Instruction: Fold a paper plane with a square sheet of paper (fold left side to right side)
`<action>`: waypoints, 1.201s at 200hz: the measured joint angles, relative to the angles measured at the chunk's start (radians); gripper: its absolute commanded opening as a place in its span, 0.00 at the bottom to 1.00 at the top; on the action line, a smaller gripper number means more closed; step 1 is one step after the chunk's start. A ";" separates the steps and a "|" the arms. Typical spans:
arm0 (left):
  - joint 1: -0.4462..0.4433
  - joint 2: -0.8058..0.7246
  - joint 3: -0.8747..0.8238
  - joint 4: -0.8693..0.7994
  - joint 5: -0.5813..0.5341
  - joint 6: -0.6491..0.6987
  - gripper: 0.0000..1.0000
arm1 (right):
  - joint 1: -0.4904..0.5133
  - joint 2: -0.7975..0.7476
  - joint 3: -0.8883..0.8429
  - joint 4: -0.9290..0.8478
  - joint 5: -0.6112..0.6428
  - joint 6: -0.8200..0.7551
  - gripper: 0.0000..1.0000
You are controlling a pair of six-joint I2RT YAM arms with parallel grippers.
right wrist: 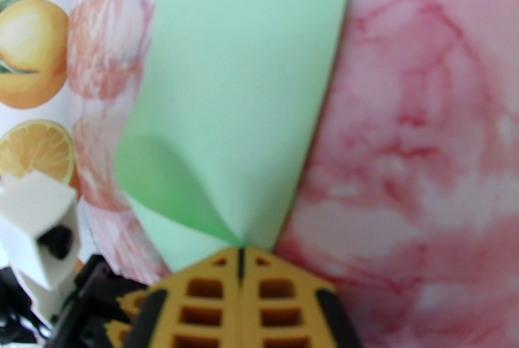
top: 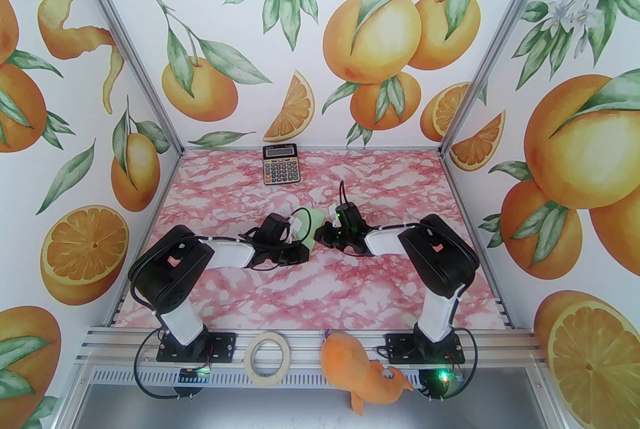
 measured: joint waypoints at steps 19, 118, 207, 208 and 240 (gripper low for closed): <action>0.000 0.000 -0.003 0.005 0.000 -0.002 0.13 | 0.000 0.000 0.000 0.000 0.000 0.000 0.00; 0.000 -0.028 0.000 -0.036 -0.004 0.000 0.15 | 0.000 0.002 0.006 -0.014 0.000 -0.008 0.00; 0.063 -0.070 0.109 -0.096 -0.005 0.031 0.17 | 0.000 0.002 0.006 -0.014 0.000 -0.016 0.00; 0.064 -0.069 0.110 -0.095 -0.004 0.031 0.17 | 0.000 0.002 0.006 -0.014 0.000 -0.016 0.00; 0.089 -0.014 0.144 -0.097 -0.004 0.042 0.16 | 0.000 0.002 0.006 -0.014 0.000 -0.016 0.00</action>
